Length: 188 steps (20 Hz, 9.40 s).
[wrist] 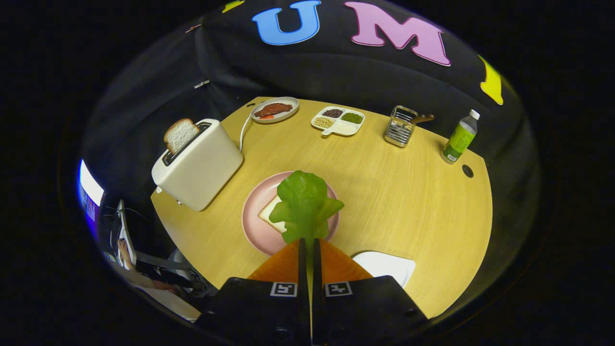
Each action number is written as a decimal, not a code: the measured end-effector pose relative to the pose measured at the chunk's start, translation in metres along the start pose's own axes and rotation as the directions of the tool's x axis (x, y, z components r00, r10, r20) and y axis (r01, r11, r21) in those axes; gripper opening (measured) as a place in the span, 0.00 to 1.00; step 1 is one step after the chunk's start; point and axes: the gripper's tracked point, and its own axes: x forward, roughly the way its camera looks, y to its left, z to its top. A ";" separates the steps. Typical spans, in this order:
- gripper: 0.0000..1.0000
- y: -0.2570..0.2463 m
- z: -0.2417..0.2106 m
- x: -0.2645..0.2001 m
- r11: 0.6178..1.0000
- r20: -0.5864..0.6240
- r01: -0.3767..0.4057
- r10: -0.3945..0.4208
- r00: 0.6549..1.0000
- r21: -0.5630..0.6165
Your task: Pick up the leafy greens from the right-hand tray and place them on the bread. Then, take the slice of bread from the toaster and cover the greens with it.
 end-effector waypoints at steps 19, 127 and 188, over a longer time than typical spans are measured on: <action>0.80 0.022 0.025 0.089 0.998 -0.057 0.064 -0.064 0.996 -0.006; 0.34 -0.037 -0.002 0.111 0.925 0.000 0.292 -0.301 0.954 0.242; 0.98 0.058 0.112 -0.187 0.953 0.710 0.295 -0.258 0.655 0.075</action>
